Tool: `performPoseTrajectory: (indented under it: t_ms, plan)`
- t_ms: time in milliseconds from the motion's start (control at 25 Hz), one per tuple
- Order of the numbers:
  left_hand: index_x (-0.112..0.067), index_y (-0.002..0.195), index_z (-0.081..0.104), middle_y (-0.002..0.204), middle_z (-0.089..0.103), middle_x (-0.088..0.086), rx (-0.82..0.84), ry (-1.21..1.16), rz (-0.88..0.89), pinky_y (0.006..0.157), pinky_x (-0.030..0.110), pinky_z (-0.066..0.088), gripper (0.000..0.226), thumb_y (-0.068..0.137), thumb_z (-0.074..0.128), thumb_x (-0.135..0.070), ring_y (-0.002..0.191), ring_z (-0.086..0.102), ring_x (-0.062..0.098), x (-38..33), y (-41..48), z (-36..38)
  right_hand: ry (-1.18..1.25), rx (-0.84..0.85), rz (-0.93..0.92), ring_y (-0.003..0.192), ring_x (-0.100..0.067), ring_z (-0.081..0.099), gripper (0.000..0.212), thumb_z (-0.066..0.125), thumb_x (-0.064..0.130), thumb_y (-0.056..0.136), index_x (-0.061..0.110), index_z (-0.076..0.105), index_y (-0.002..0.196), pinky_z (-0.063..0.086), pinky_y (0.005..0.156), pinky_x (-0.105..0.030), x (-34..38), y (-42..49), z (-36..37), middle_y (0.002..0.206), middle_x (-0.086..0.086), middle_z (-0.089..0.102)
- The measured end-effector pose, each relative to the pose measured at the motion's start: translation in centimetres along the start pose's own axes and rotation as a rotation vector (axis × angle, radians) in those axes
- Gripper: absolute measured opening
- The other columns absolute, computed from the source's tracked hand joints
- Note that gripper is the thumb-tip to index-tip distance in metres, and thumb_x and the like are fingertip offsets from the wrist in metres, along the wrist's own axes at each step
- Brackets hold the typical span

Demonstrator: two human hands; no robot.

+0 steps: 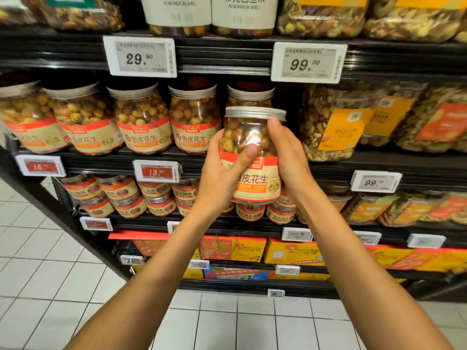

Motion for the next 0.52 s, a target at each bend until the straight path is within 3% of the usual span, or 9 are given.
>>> performPoseTrajectory:
  t_ms: [120,200,280,400,520]
  plan:
    - [-0.009,0.126,0.046,0.109,0.063,0.002,-0.044,-0.082,0.086,0.081,0.026,0.052,0.09,0.059,0.072,-0.064,0.099,0.065,0.014,-0.2,0.9,-0.7,-0.153,-0.046,-0.041,0.103,-0.01,0.065,0.062,0.037,0.062,0.082,0.017,0.057,0.118,0.051,0.094,-0.034,0.8,0.0,-0.3,0.11,0.001,0.068]
    - [-0.013,0.125,0.045,0.112,0.061,0.0,-0.079,-0.05,0.134,0.083,0.024,0.052,0.091,0.058,0.069,-0.069,0.103,0.063,0.011,-0.4,1.2,-1.0,-0.217,-0.209,-0.183,0.107,-0.008,0.06,0.057,0.033,0.059,0.086,0.017,0.055,0.117,0.049,0.096,-0.033,0.8,-1.6,-2.0,0.112,0.005,0.062]
    - [-0.02,0.125,0.039,0.112,0.059,-0.007,-0.121,0.012,0.152,0.087,0.028,0.052,0.085,0.06,0.071,-0.065,0.104,0.061,0.006,-0.3,1.7,-0.8,-0.267,-0.337,-0.354,0.107,-0.017,0.058,0.041,0.034,0.048,0.091,0.02,0.056,0.11,0.049,0.093,-0.044,0.0,-4.1,-3.6,0.111,-0.001,0.058]
    - [-0.021,0.121,0.032,0.11,0.054,-0.008,-0.131,0.087,0.138,0.09,0.03,0.051,0.079,0.064,0.064,-0.065,0.102,0.059,0.0,0.4,2.4,0.0,-0.228,-0.289,-0.394,0.116,-0.023,0.055,0.029,0.037,0.038,0.093,0.029,0.056,0.112,0.046,0.096,-0.05,-1.4,-4.9,-4.1,0.119,-0.009,0.057]
    - [-0.014,0.135,0.03,0.129,0.037,0.006,-0.103,0.311,0.119,0.103,0.026,0.038,0.085,0.074,0.056,-0.068,0.123,0.04,0.014,1.2,3.4,0.7,-0.275,-0.295,-0.375,0.121,-0.019,0.051,0.035,0.038,0.037,0.092,0.023,0.054,0.119,0.045,0.1,-0.047,-1.2,-3.3,-4.8,0.125,-0.005,0.054]
Point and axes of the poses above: each hand's wrist, its own y-axis towards the middle knuckle, its own z-axis out of the palm, x = y × z, the point moved 8 cm from there along y, towards the middle knuckle
